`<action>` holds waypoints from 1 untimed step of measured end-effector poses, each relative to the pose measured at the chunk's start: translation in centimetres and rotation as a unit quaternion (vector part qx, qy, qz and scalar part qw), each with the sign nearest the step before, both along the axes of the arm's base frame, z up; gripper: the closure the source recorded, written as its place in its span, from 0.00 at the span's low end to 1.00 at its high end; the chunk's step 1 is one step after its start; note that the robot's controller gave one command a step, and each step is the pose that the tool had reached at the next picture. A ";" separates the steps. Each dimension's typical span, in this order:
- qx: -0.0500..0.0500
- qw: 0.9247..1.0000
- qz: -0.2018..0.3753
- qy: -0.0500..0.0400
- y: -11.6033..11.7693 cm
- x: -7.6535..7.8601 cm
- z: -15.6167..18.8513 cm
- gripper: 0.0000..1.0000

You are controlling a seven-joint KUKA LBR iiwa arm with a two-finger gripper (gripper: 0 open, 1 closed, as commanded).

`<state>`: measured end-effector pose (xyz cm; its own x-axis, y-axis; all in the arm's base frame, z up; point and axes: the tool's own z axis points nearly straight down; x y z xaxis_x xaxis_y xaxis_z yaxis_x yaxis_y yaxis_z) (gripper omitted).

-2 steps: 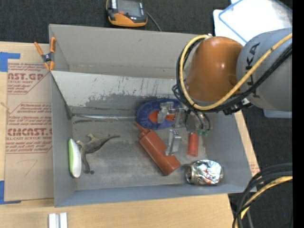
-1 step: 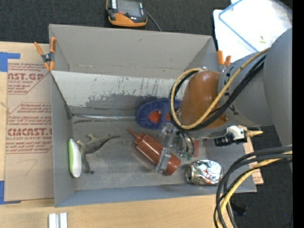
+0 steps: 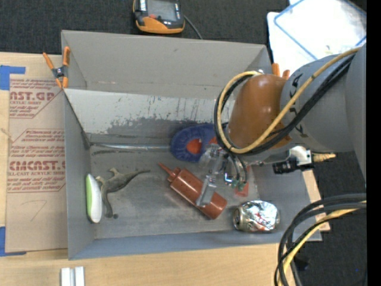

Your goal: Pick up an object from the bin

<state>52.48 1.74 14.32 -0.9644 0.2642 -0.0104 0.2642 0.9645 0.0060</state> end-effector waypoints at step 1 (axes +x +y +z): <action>0.000 0.997 -0.070 0.009 0.9 -2.0 -4.4 0.00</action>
Offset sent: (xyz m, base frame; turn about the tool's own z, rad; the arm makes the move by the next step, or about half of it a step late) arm -0.0248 0.0128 -0.0732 0.2470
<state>50.50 2.59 9.91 -0.9180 0.3966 0.0060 0.3966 0.9180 -0.0006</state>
